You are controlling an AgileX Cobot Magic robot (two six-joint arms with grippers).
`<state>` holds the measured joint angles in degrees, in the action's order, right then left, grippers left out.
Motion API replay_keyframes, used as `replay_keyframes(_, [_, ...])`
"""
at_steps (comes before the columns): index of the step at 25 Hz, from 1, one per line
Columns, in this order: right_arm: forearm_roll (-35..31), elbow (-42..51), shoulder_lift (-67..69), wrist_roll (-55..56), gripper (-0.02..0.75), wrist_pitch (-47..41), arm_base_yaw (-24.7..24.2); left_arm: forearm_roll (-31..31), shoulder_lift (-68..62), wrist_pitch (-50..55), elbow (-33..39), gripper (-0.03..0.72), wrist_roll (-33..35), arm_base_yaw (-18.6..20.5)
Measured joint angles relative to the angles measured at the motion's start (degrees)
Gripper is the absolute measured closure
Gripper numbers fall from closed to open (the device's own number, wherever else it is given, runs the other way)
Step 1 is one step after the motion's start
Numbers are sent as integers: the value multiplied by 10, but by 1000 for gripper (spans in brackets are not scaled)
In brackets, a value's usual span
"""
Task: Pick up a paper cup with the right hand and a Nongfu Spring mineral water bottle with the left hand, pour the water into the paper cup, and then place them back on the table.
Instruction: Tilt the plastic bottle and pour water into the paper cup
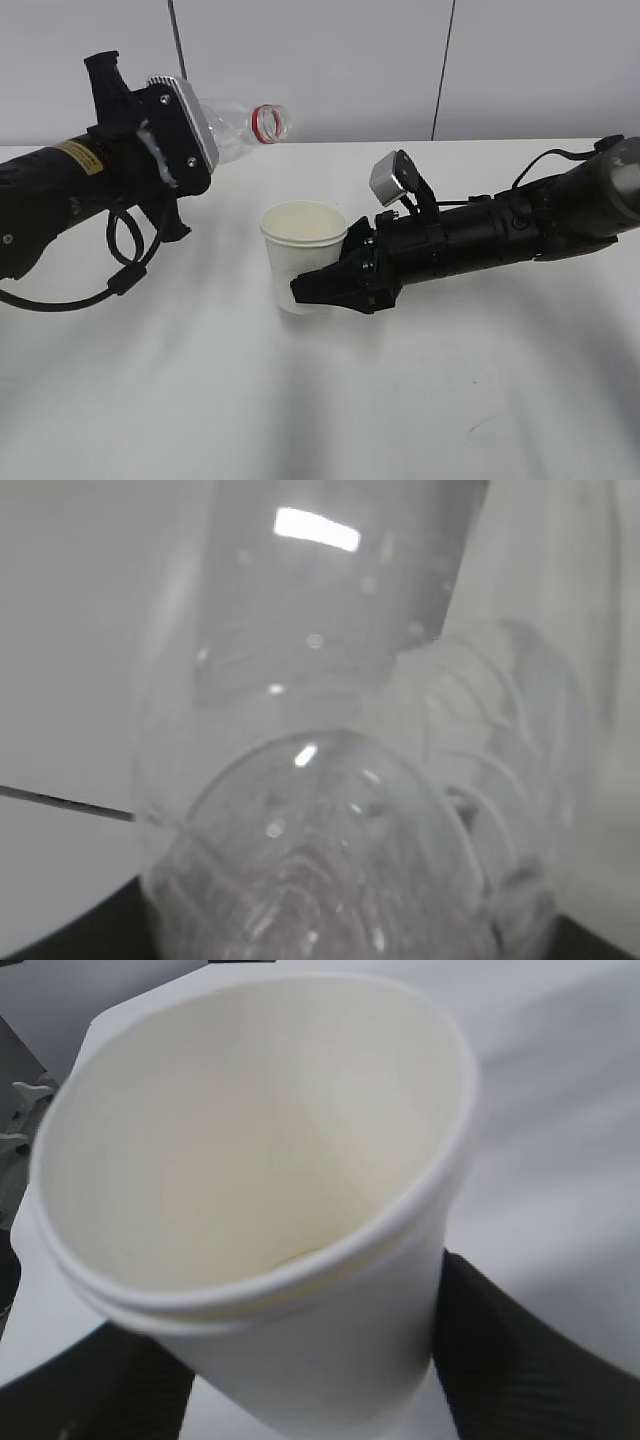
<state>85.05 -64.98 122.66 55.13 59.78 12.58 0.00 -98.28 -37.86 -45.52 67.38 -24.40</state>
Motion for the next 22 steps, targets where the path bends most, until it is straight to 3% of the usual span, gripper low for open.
replay_keyframes(11, [3, 0, 0, 1, 234, -3, 0, 0, 0, -8, 0, 335, 116, 0])
replay_keyframes(22, [4, 0, 0, 1, 235, -4, 0, 0, 0, -20, 0, 336, 172, 0])
